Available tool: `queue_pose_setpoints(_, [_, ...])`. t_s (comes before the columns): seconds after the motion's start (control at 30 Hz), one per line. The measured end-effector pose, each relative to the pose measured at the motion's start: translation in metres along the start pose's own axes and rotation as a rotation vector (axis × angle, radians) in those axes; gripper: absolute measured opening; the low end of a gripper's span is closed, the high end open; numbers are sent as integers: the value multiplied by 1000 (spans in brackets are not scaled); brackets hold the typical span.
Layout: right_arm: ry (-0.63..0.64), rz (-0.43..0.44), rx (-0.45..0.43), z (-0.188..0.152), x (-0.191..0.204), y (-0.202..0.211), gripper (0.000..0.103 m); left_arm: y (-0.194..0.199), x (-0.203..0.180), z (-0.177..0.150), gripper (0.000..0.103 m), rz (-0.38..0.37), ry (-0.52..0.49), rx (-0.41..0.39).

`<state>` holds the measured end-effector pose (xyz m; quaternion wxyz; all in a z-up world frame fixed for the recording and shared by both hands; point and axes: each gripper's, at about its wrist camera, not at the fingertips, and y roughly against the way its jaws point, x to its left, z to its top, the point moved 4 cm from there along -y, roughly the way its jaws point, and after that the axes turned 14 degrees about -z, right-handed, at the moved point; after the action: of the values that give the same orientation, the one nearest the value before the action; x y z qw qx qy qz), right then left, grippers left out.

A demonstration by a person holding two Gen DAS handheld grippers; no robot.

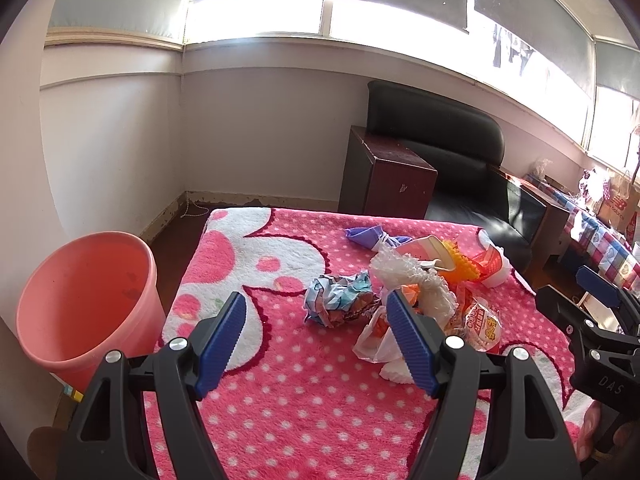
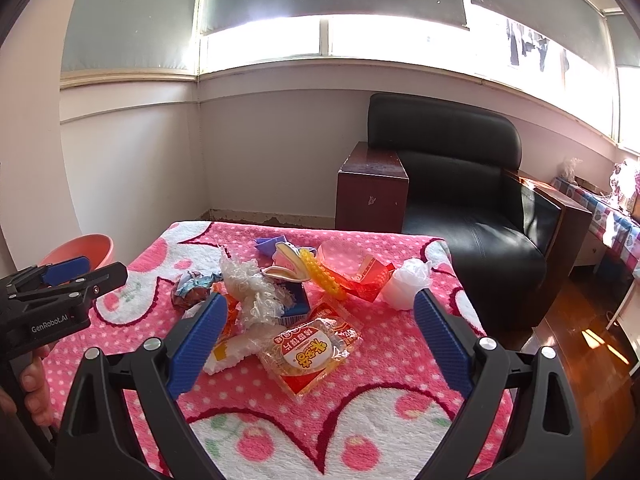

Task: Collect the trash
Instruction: 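Lower the left gripper onto the crumpled blue-white paper wad and close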

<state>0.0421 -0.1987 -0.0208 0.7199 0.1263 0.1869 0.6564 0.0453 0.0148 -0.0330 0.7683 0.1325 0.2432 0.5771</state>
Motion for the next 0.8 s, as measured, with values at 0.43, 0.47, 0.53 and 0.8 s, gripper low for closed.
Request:
queue_pose_setpoints(0.43, [-21,13,56,-10,-10,-22,94,-32,6,-4,65,-80,-13,104])
queue_pose_setpoints(0.47, [-25,15,61,-11,-11,-23,94,-36,8,-3,65,-86,-7,113])
queue_pose_setpoints(0.53, [-34,20,72,-13,-14,-26,94,-45,12,-1,65,-103,4,138])
queue_pose_setpoints(0.8, [-60,41,106,-17,-20,-36,94,-86,24,1,65,-161,18,253])
